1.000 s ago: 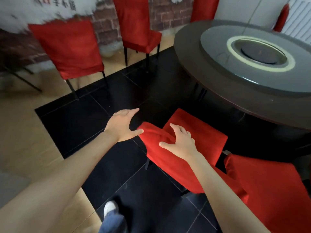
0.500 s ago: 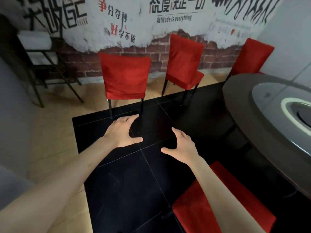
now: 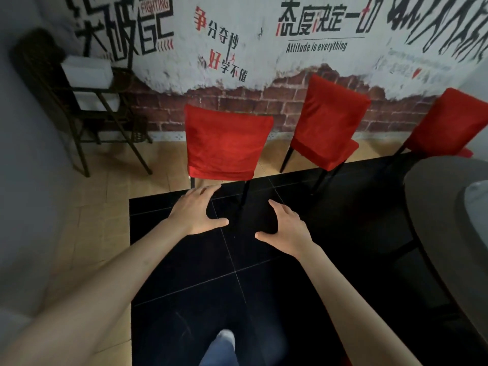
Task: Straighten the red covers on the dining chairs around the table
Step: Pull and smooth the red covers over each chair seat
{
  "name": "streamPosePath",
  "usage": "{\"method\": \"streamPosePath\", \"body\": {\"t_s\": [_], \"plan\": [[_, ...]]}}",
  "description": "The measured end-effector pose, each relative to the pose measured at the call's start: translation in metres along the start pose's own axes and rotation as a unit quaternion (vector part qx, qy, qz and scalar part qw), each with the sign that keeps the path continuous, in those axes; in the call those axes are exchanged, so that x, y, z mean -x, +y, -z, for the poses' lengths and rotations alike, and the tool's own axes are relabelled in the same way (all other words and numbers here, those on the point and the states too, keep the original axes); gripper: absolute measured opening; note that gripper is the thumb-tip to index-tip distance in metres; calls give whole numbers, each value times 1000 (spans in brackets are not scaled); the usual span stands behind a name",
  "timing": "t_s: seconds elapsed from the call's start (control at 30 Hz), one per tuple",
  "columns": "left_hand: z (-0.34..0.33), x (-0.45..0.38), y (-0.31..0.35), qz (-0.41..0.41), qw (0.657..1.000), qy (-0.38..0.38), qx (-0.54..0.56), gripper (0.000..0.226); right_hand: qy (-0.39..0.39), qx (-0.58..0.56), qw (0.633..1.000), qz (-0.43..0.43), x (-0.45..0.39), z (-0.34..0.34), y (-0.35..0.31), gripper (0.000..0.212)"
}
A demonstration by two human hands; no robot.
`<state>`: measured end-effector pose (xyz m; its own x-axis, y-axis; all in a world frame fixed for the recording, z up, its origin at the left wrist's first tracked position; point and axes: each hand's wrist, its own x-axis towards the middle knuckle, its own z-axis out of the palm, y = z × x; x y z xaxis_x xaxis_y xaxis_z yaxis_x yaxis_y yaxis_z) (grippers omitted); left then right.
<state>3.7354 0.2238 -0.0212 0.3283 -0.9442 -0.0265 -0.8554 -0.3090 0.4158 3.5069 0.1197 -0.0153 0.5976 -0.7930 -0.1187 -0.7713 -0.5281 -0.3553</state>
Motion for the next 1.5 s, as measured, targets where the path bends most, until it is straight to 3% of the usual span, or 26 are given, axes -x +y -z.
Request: {"method": "streamPosePath", "body": {"t_s": [0.57, 0.87, 1.2, 1.5], "plan": [[47, -273, -70, 74, 995, 55, 29, 105, -6, 3, 997, 77, -326, 49, 1, 104], [72, -411, -149, 69, 996, 39, 32, 102, -16, 20, 999, 33, -479, 52, -22, 109], [56, -535, -163, 36, 999, -22, -24, 101, -41, 44, 998, 2, -587, 44, -1, 106], [17, -612, -168, 72, 994, -55, -53, 98, -108, 61, 992, 17, -676, 31, 43, 109]]}}
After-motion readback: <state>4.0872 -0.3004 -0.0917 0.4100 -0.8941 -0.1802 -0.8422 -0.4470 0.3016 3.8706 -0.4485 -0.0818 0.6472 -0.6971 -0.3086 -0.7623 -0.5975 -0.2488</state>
